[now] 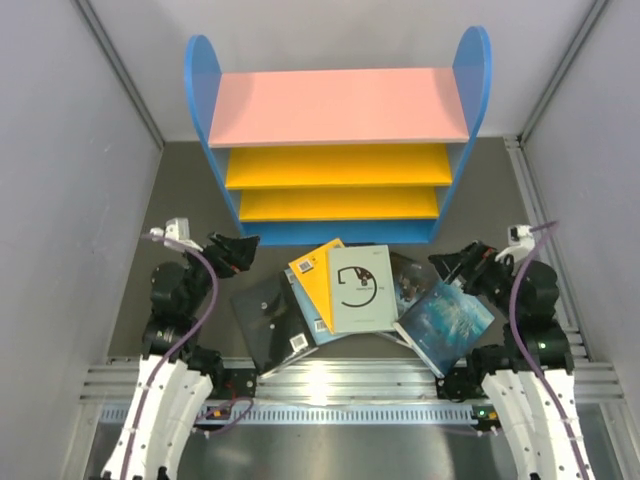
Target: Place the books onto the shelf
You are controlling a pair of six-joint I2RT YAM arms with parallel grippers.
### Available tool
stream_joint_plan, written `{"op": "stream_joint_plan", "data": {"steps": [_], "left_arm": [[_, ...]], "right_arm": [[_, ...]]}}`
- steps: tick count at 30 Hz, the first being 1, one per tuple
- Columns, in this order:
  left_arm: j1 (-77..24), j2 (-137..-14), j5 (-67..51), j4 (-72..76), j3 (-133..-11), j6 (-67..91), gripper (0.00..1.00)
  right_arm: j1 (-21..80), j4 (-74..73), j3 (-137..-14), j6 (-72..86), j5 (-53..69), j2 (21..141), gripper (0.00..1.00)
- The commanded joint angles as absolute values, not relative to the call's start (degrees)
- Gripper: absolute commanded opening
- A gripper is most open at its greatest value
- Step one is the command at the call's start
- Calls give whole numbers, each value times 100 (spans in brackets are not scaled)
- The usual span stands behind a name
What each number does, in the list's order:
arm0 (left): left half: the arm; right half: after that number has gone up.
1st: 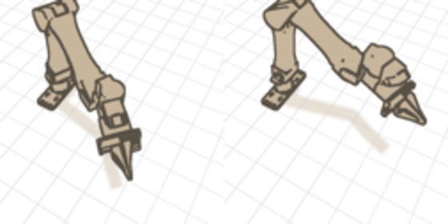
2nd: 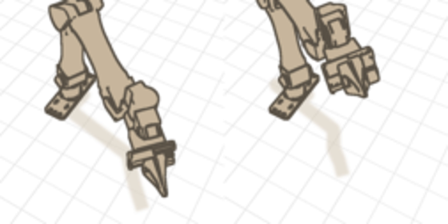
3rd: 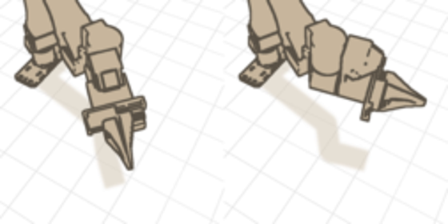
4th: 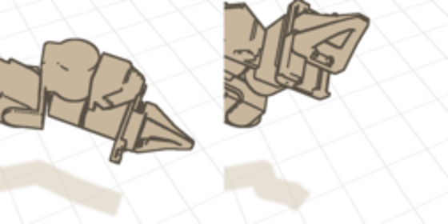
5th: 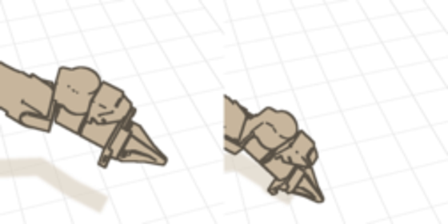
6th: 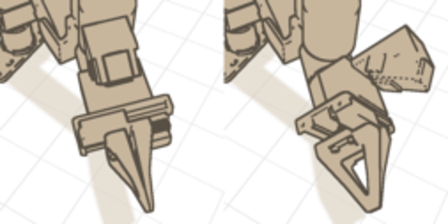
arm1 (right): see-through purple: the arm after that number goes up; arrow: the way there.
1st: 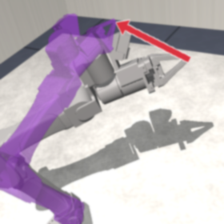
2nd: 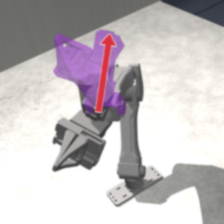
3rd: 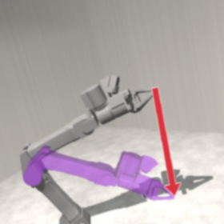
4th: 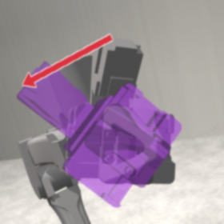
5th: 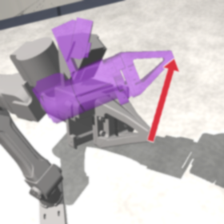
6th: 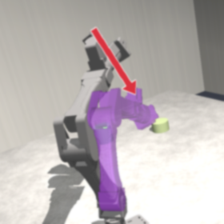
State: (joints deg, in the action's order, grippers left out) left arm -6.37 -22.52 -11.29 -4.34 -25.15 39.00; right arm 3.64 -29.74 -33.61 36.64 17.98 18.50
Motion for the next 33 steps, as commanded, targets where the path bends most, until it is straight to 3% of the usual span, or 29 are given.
{"op": "stream_joint_plan", "data": {"steps": [1,5,8,9,12,16,26,33], "left_arm": [[-642,-3238,-2389,-235,-2917,3771,99],[-1071,-3902,-2199,-518,-2936,3665,99],[-2273,-4130,-869,-676,-2961,3569,99],[-3077,-4348,-461,-886,-3023,3560,99],[-4013,-4718,393,-1019,-3199,3691,99],[-4359,-5106,562,-906,-3138,3990,99],[-4878,-6187,501,315,-2681,4315,99],[-5053,-6601,448,721,-2804,4395,92]], "right_arm": [[404,-2479,-3103,3718,2934,2021,100],[527,-1523,-2253,4121,3383,2442,100],[913,-669,-1777,4420,3358,2819,100],[1062,-381,-1723,4447,3131,2943,100],[1686,-185,-1714,4368,2673,3416,100],[2135,280,-1723,4351,2241,3910,100],[2153,580,-1802,4069,1898,4833,100],[2250,1405,-1424,4280,2065,5528,100]]}}
